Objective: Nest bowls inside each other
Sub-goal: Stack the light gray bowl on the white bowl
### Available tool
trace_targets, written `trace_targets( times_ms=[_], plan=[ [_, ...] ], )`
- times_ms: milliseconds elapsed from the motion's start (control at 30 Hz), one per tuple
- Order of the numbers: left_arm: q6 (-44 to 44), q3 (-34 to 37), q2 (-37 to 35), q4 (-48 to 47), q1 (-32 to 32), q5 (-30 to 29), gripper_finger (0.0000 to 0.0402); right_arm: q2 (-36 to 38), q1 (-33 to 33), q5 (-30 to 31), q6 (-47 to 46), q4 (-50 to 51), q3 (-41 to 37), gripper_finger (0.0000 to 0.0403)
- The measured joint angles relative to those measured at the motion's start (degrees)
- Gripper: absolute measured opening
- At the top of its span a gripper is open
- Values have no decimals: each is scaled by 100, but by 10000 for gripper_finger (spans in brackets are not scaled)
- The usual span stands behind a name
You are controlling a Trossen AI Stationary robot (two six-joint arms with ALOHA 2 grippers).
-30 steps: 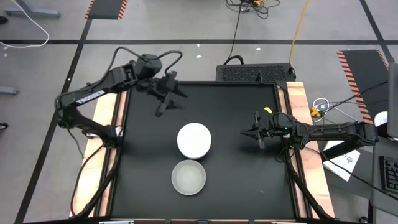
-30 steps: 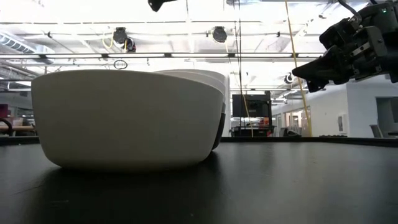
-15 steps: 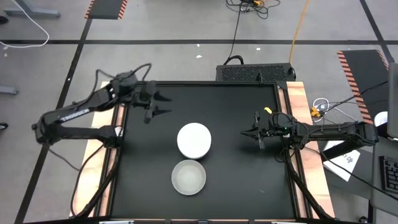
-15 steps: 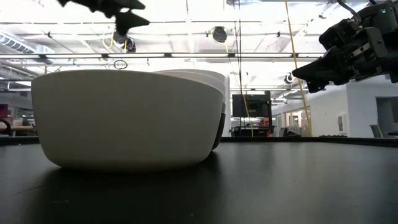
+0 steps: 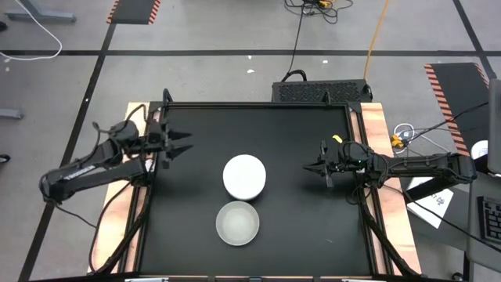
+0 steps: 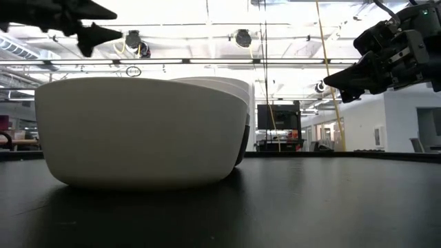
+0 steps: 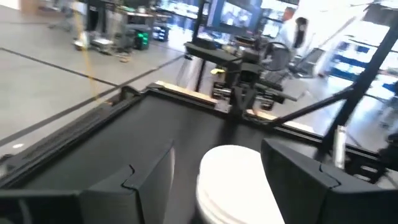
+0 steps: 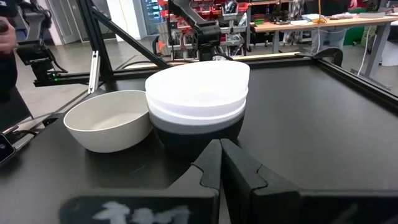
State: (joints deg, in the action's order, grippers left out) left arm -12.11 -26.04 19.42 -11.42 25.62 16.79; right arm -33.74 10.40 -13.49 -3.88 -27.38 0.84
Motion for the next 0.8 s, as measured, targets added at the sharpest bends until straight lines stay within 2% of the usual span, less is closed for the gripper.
trace_targets(
  times_ms=[267,433,633,800],
  plan=[
    [80,306,-987,-850,1,-857,239,0,-1,1,-15,0,0,0],
    [125,509,-1274,-980,-2,-931,239,0,0,1,-15,0,0,0],
    [263,1090,-1549,-268,-103,-875,239,0,0,1,-15,0,0,0],
    [339,1651,-1764,801,-241,-214,239,2,1,1,-5,-23,0,0]
  ],
)
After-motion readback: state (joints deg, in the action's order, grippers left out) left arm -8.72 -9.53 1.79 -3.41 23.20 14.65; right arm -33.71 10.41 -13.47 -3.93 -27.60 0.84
